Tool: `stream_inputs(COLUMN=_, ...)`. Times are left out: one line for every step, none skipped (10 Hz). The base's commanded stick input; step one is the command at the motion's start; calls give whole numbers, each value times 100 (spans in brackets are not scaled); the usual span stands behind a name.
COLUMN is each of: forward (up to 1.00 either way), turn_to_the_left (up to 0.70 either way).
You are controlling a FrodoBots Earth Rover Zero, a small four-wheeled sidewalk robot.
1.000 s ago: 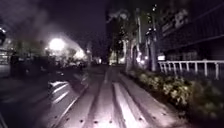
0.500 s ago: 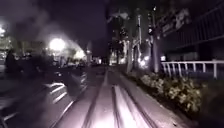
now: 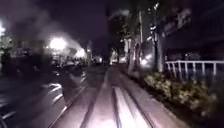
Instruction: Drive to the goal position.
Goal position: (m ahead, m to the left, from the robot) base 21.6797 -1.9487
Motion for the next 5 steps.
stream_inputs(forward=45, turn_to_the_left=0)
stream_inputs(forward=45, turn_to_the_left=0)
stream_inputs(forward=45, turn_to_the_left=0)
stream_inputs(forward=45, turn_to_the_left=0)
stream_inputs(forward=45, turn_to_the_left=0)
